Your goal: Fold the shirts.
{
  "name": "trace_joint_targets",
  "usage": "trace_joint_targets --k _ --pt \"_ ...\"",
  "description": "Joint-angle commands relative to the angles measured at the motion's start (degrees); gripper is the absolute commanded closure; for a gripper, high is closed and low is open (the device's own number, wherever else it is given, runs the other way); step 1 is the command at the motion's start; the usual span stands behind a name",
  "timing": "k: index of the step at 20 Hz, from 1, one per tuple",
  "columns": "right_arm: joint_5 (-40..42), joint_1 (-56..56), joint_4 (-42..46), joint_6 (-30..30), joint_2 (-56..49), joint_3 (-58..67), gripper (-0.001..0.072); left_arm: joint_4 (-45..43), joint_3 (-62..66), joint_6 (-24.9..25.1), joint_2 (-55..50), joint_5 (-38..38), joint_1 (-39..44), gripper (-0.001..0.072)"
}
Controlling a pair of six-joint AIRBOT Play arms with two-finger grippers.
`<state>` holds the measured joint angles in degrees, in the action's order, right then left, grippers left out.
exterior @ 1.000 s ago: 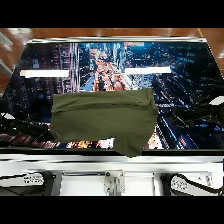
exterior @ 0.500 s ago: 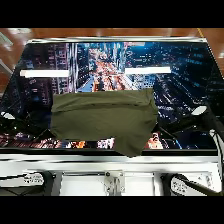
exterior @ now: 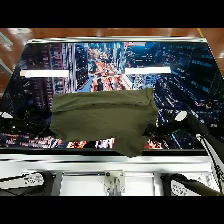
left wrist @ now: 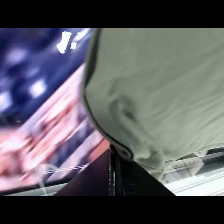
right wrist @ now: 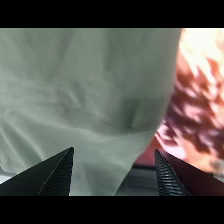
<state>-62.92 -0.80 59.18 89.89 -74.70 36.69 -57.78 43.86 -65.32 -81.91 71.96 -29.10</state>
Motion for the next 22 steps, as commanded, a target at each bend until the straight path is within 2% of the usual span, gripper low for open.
trace_joint_targets --k 1,2,4,5,6,7,11,15,17,20,22 --pt "3.5 3.7 0.5 3.9 -1.6 -0.9 0.0077 3.9 0.0 1.9 0.1 0.0 0.0 0.0669" --pt "3.1 4.3 0.5 4.2 -2.4 -0.9 0.0131 4.4 0.0 1.9 0.1 -0.1 0.0 0.0669" --pt "3.0 4.5 -0.4 4.1 -2.5 -0.9 0.0323 4.5 0.0 2.4 0.1 -0.1 0.0 0.0669" --pt "3.0 4.5 -0.3 4.2 -1.5 -0.9 0.0534 4.5 0.0 3.1 0.1 -0.2 0.0 0.0669" --pt "3.5 4.5 0.1 4.2 0.0 -0.8 0.0611 4.5 0.0 3.3 0.3 -0.7 -0.1 0.0669" --pt "4.3 4.5 0.2 4.0 1.5 -0.5 0.0646 4.7 0.2 4.5 0.7 -1.2 0.0 0.067" --pt "5.1 4.5 0.3 1.5 7.5 2.2 0.0647 4.9 1.5 5.3 3.8 -2.4 -0.3 0.067" --pt "5.2 4.5 -0.8 1.3 8.5 2.8 0.0648 5.6 1.9 5.2 4.5 -2.2 -0.3 0.067" --pt "5.2 4.5 -3.9 -2.3 8.5 4.5 0.0648 7.4 3.2 5.9 4.7 -1.7 -0.3 0.067" --pt "10.2 4.5 -3.2 -1.3 8.4 10.8 0.0648 11.3 8.9 6.1 4.9 -1.7 -0.2 0.067" --pt "14.8 4.5 -3.0 -0.1 6.5 15.5 0.0649 12.3 13.5 4.4 4.8 -3.8 0.2 0.067"
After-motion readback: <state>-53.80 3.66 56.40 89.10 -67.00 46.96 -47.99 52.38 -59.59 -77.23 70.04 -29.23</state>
